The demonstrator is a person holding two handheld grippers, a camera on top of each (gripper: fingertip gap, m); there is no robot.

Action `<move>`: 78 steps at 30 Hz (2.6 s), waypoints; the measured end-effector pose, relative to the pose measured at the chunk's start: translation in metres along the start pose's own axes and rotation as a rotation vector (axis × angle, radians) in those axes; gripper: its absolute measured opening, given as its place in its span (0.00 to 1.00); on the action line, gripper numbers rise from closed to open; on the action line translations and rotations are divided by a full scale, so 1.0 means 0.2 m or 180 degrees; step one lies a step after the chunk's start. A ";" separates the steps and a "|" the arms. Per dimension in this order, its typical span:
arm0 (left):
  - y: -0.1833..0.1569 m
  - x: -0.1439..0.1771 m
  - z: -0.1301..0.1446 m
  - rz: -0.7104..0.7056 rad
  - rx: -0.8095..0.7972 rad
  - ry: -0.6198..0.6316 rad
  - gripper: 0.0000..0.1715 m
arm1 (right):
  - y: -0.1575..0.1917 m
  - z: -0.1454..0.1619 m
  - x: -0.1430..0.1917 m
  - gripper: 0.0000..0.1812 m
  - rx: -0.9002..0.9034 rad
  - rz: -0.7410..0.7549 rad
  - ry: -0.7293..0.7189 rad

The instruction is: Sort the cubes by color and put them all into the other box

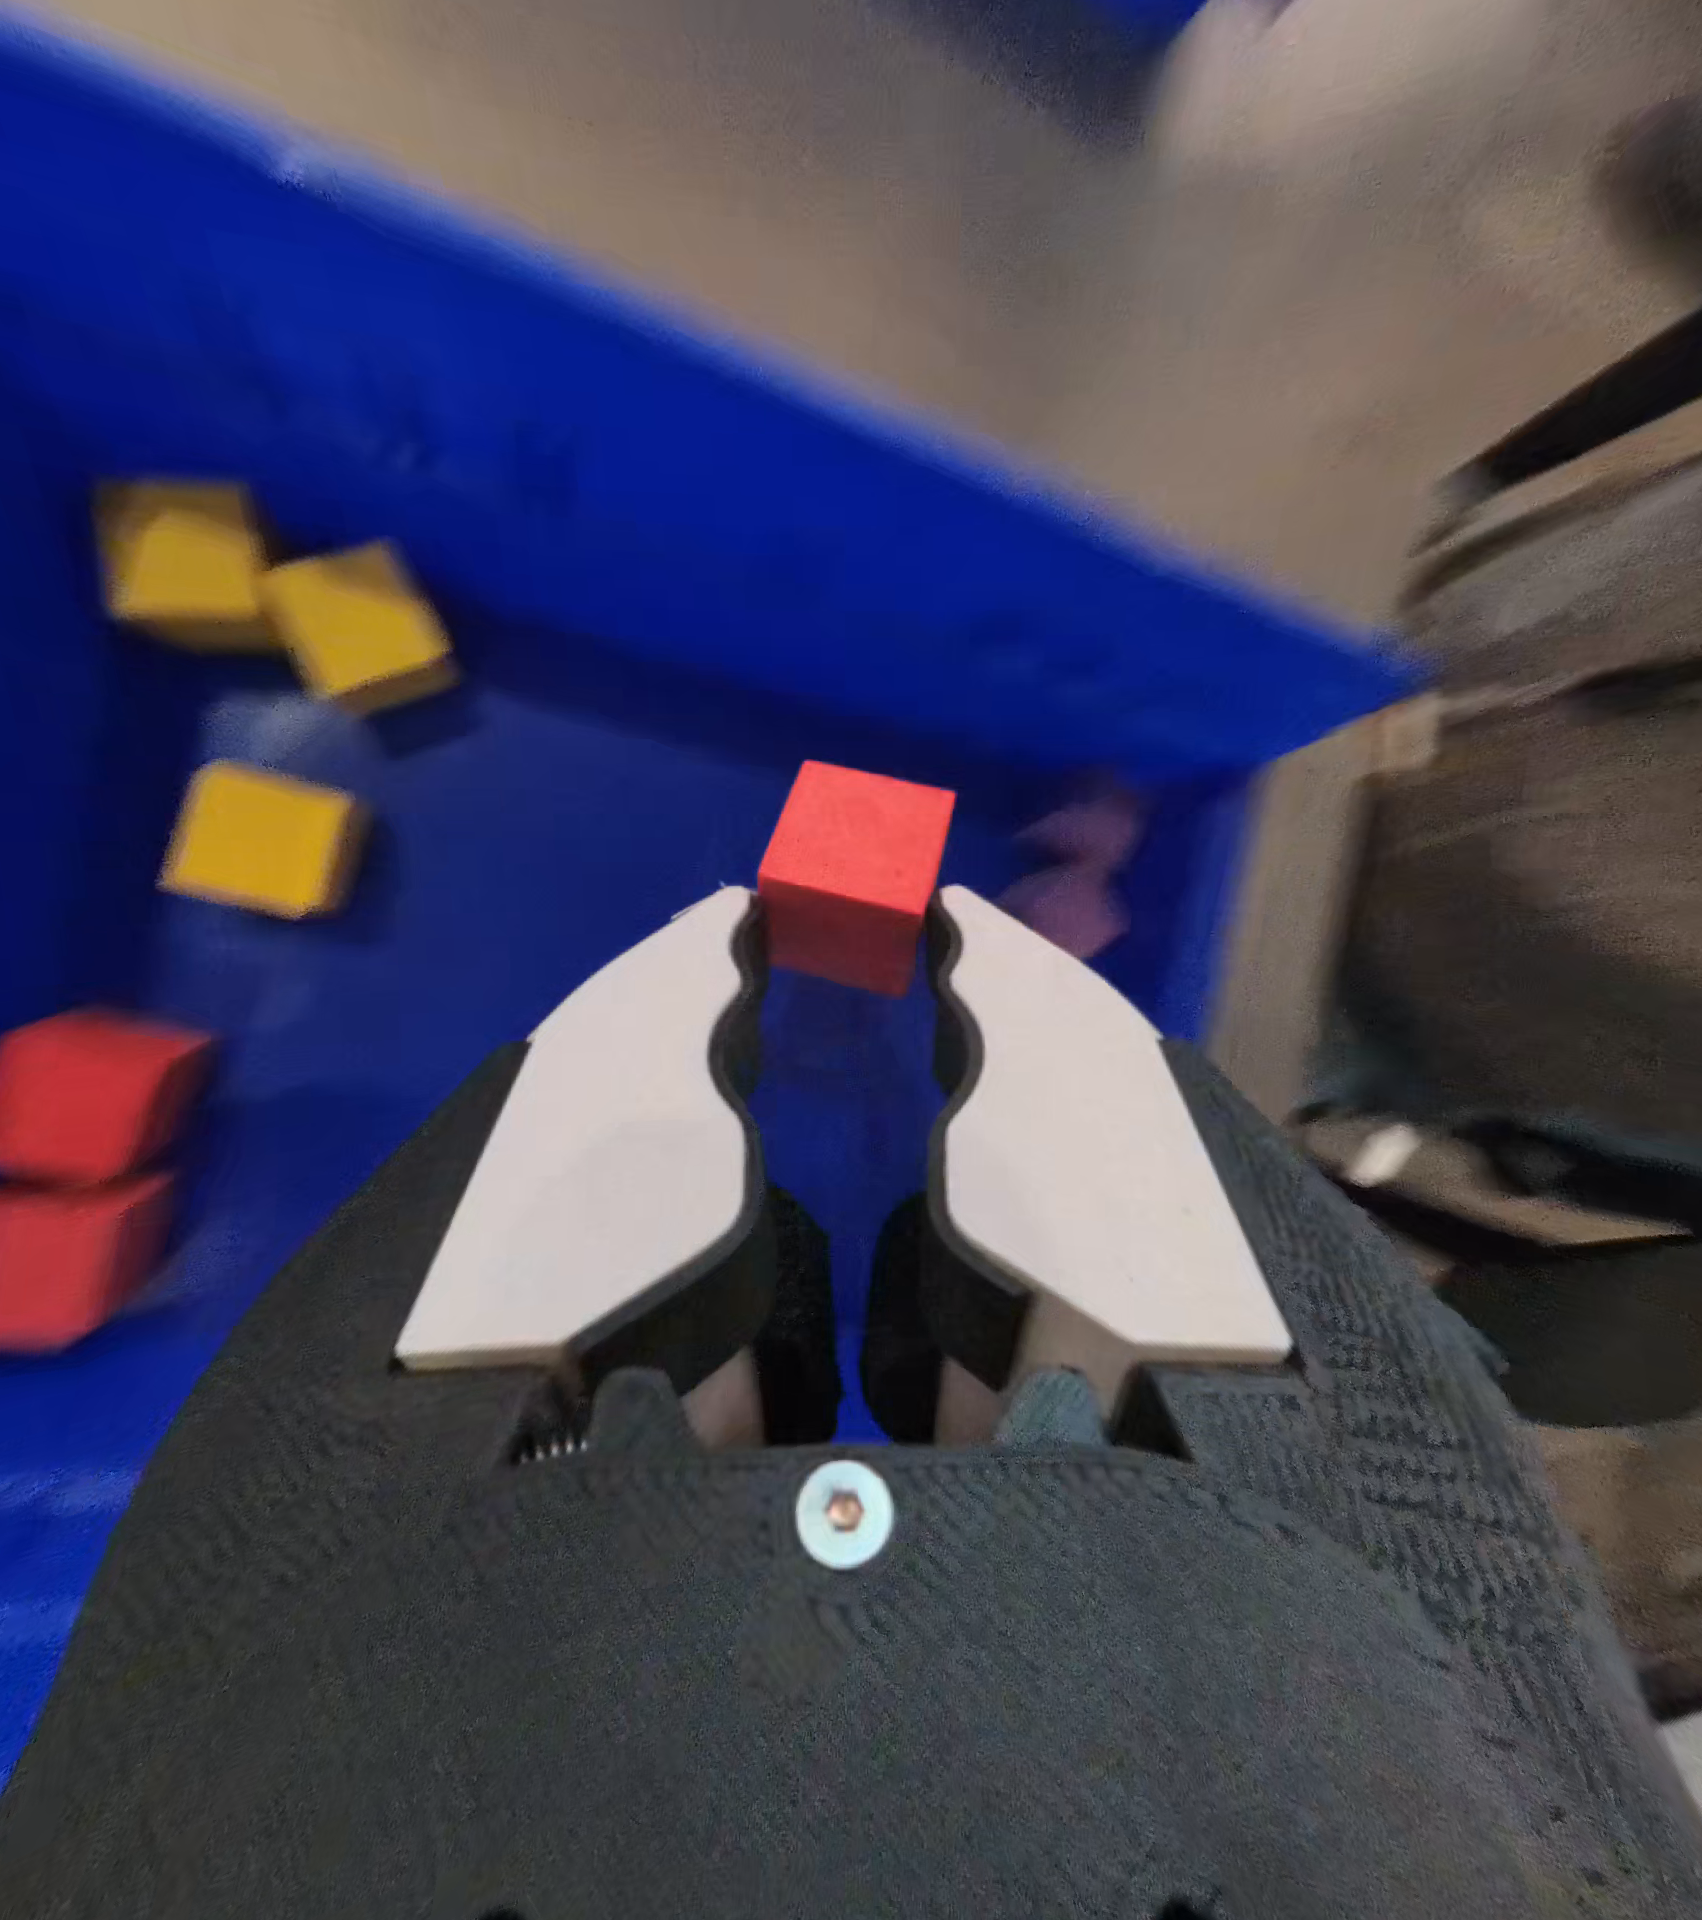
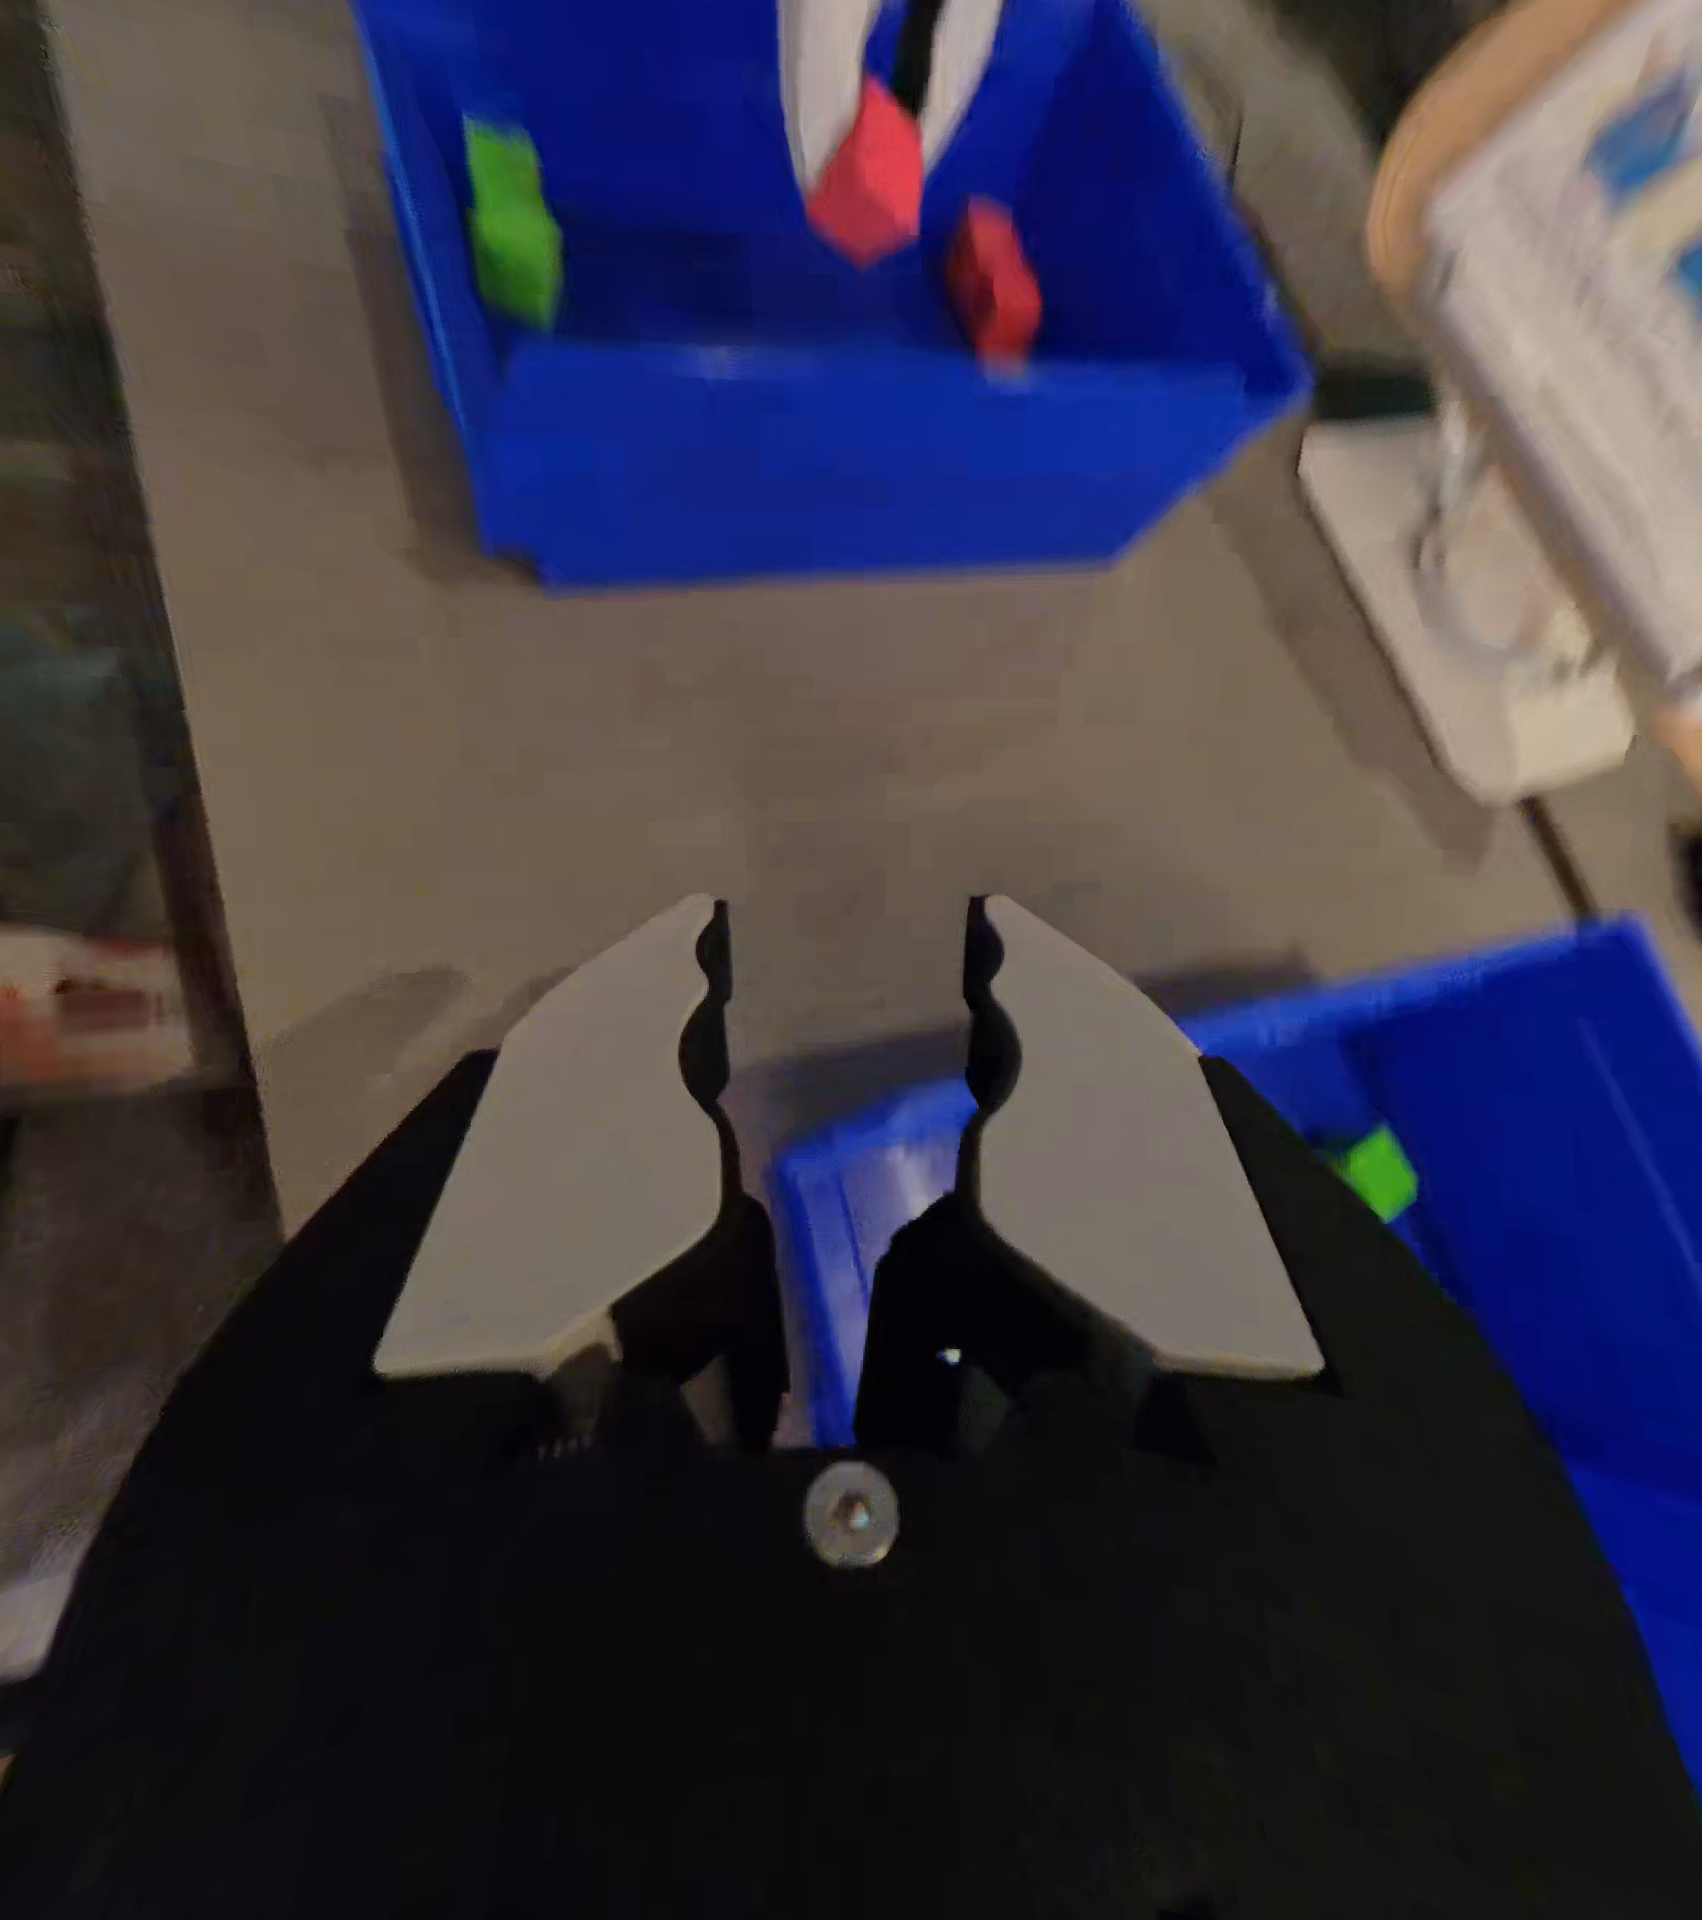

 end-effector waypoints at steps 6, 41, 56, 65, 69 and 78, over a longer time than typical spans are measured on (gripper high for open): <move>-0.21 0.15 -0.10 0.1487 0.0635 -0.1295 0.17 | 0.09 -0.29 -0.18 0.22 0.0967 0.0440 -0.0684; -0.74 0.22 -0.28 -0.0036 0.0617 -0.1840 0.25 | -0.39 0.08 0.26 0.15 -0.0696 -0.0114 0.1092; -0.31 0.29 0.04 -0.2290 0.1441 -0.0855 0.23 | -0.37 0.55 -0.20 0.16 -0.1370 -0.1057 0.2440; -0.18 0.23 -0.01 -0.2609 0.1093 -0.0481 0.25 | -0.39 0.52 -0.19 0.33 -0.1432 -0.1016 0.2637; -0.06 0.08 -0.05 -0.2457 -0.0393 0.0161 0.24 | -0.40 0.40 -0.01 0.35 -0.1330 -0.0774 0.2325; 0.31 -0.23 -0.05 -0.1955 -0.1629 0.1394 0.27 | -0.20 0.14 0.26 0.33 -0.0766 -0.0137 0.1635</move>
Point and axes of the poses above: each gripper's, where its closed fingertips meet, x back along the fingers, z out of its underside, y = z × x across the jaws, the point moved 7 cm from there along x, back along the fingers, and after that the axes turned 12 degrees about -z, right-handed, at the moved point
